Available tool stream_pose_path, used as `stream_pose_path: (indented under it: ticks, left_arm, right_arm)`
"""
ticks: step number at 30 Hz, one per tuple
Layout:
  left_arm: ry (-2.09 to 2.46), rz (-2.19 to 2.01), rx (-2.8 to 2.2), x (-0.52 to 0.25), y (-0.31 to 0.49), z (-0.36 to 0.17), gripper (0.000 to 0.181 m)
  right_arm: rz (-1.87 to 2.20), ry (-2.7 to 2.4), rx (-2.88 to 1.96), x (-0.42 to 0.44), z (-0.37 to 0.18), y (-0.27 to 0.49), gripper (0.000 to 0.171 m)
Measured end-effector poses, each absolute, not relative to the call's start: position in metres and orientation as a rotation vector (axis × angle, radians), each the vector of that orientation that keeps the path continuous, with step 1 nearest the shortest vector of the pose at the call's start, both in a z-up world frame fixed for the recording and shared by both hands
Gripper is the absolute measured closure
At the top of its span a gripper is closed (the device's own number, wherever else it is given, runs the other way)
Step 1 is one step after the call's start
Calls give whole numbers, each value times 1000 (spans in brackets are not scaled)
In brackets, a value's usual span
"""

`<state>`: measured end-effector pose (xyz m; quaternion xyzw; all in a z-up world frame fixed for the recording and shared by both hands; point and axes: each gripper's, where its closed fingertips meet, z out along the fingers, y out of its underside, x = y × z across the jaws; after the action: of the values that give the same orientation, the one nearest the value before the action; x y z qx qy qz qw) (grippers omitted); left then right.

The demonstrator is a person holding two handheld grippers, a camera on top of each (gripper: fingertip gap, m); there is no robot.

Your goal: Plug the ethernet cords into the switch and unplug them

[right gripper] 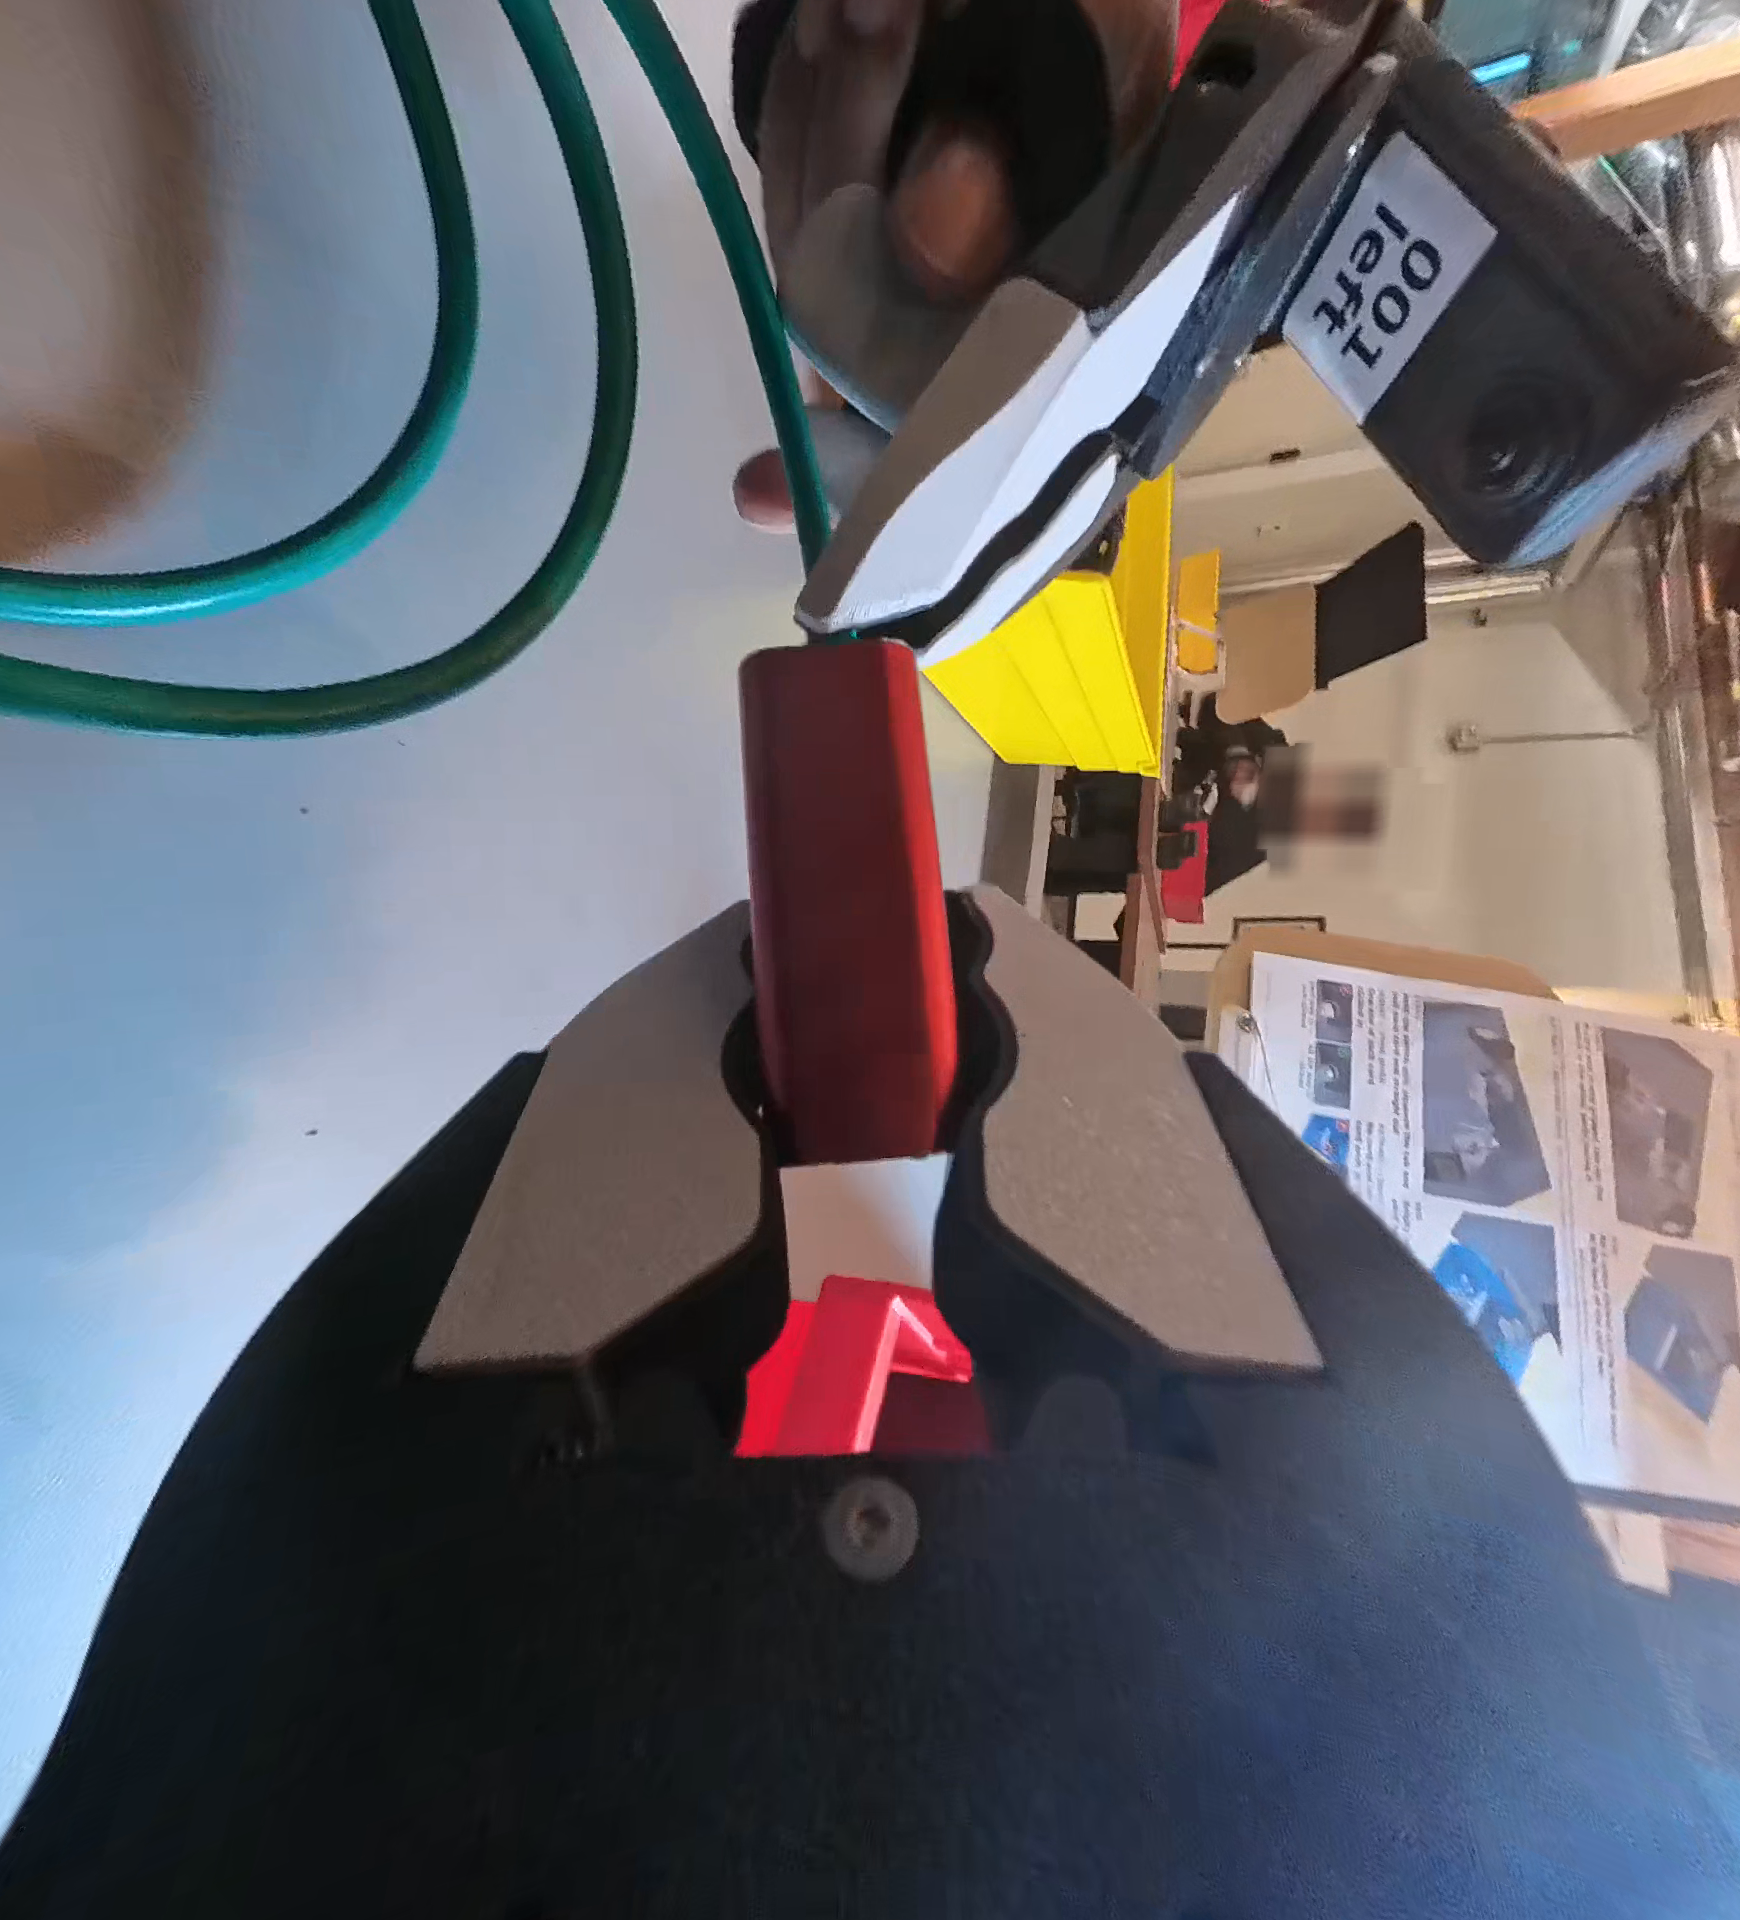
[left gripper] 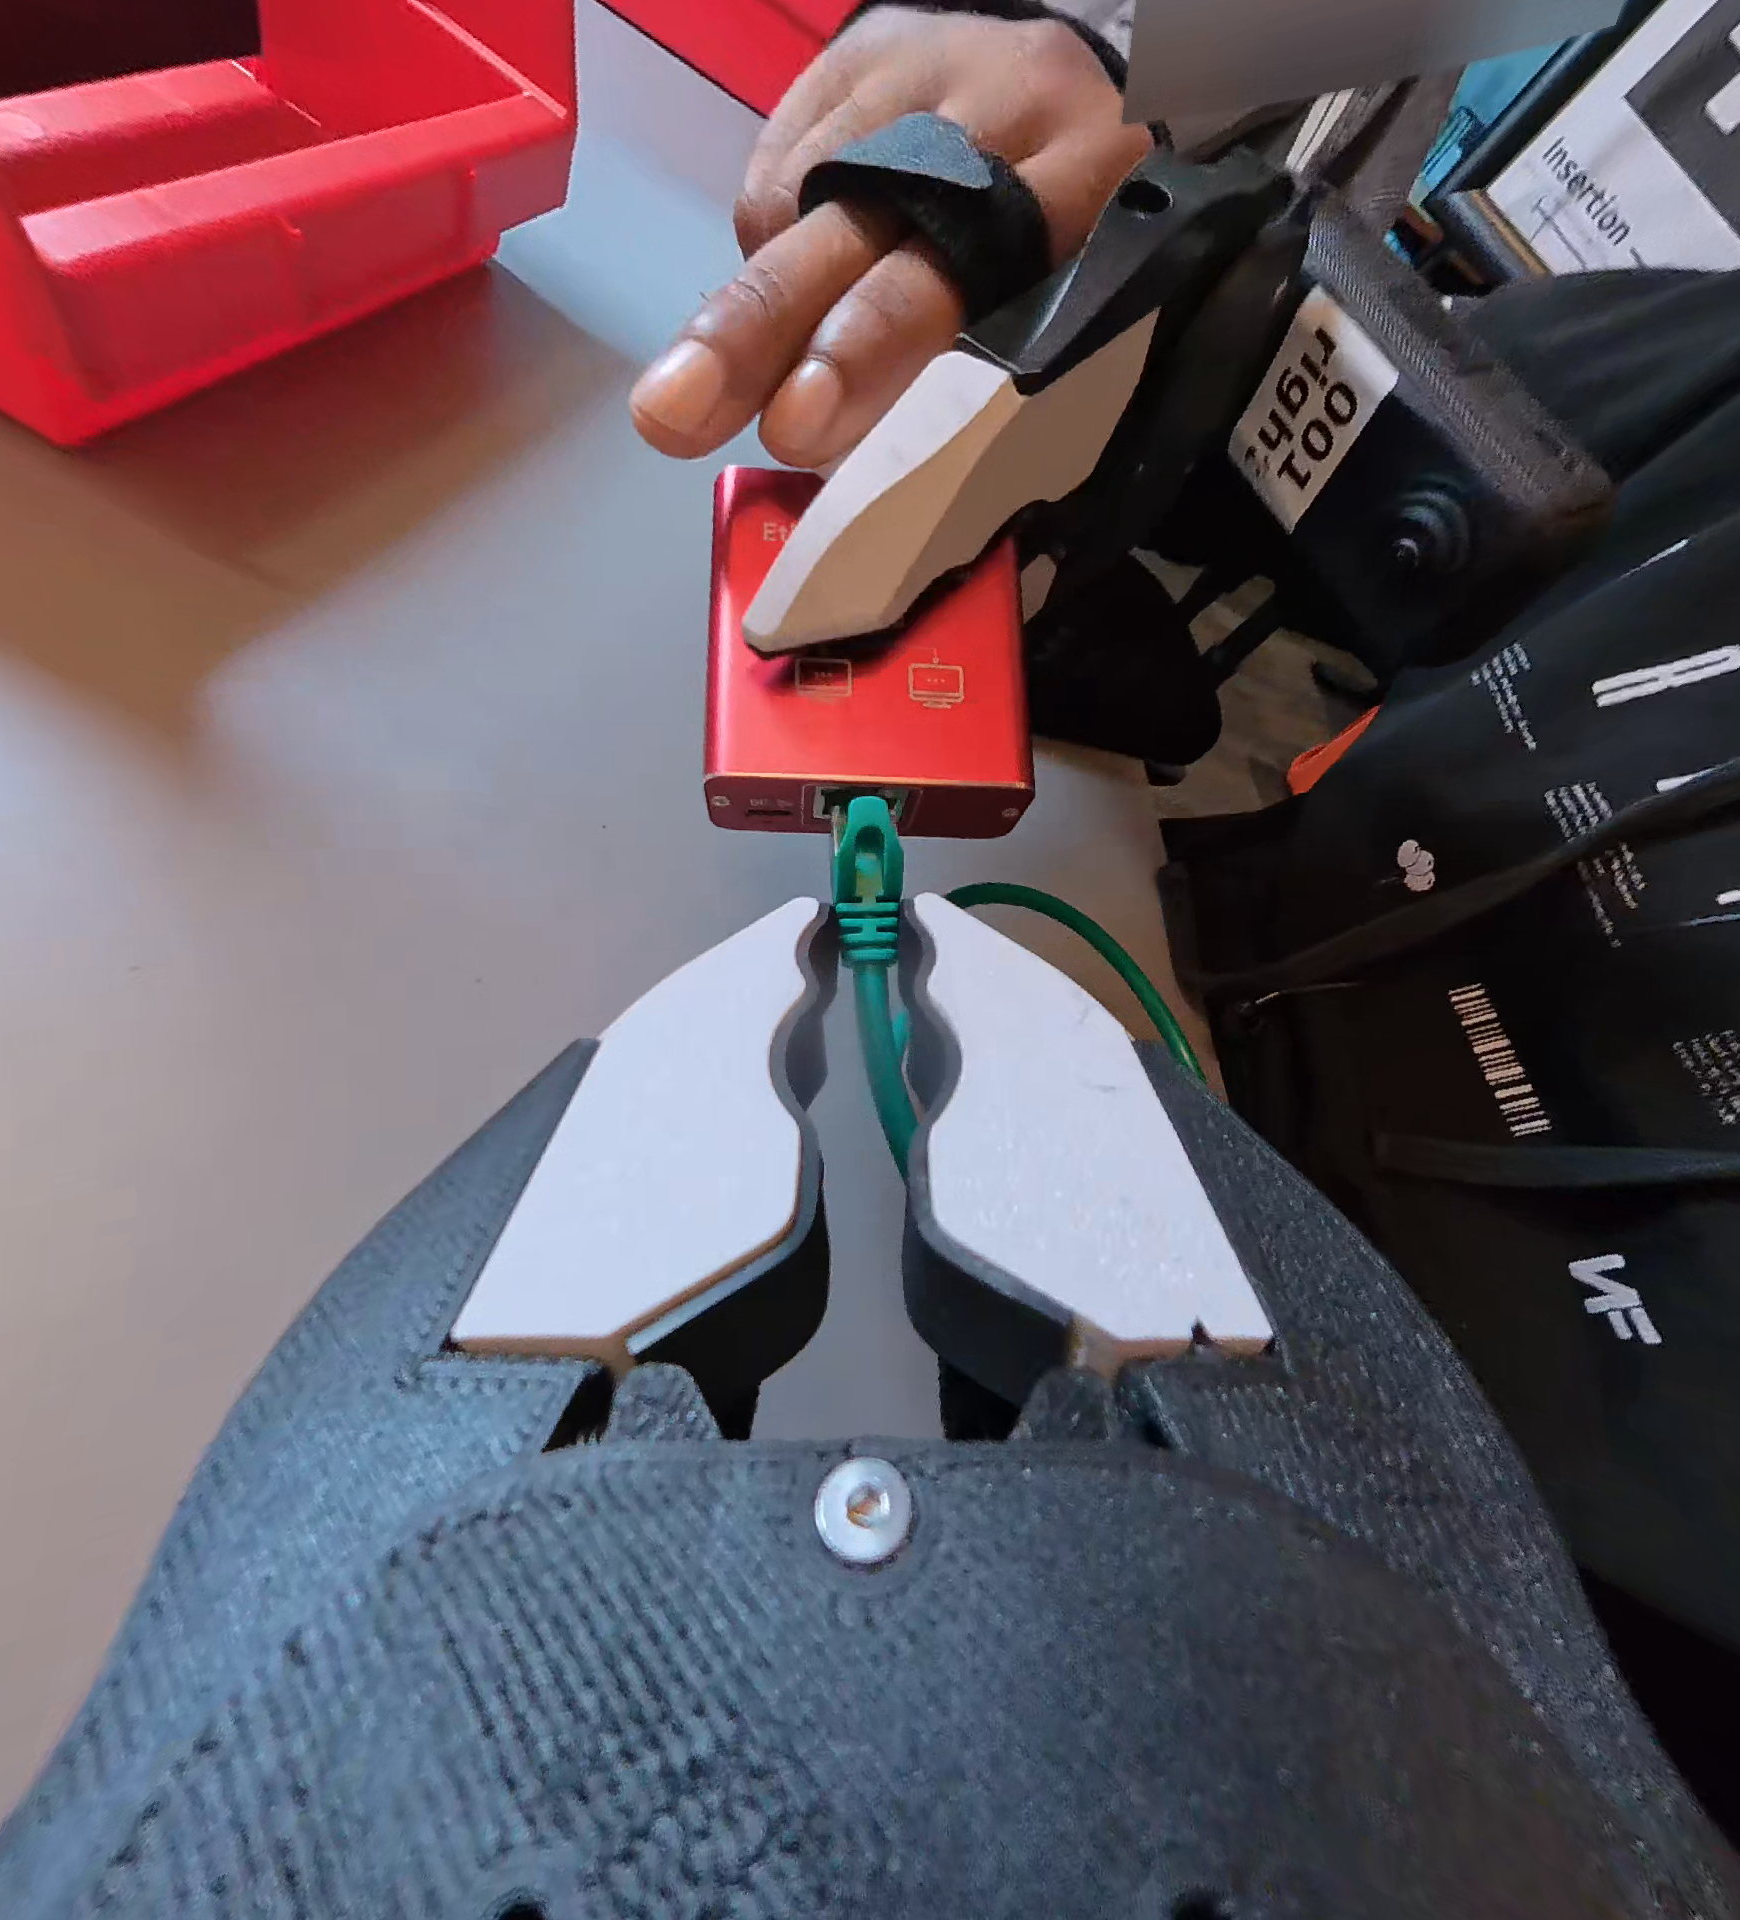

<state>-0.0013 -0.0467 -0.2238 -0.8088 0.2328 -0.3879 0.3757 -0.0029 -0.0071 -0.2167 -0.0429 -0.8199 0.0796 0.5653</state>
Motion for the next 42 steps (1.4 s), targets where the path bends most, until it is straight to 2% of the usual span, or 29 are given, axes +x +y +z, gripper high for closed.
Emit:
stream_pose_path:
  ticks: [9,15,17,27,35,42]
  left_arm:
    - [701,-1014,-2004,16,-54,-222,171]
    - [639,-1225,-1830,28,-61,-188,170]
    - [626,-1220,-1818,27,-61,-185,169]
    - [647,-1203,-1883,27,-69,-198,171]
    - [670,-1119,-1872,25,-65,-195,170]
    - [718,-483,-1751,-1,-56,-153,139]
  right_arm:
    - [485,-2017,-80,14,-216,-32,142]
    - [877,-1940,-316,26,-192,-37,141]
    - [869,-1896,-342,24,-187,-33,134]
    - [731,-2020,-246,25,-208,-42,143]
    - [858,-2058,-356,22,-207,-41,141]
    - [762,-2198,-682,8,-211,-12,142]
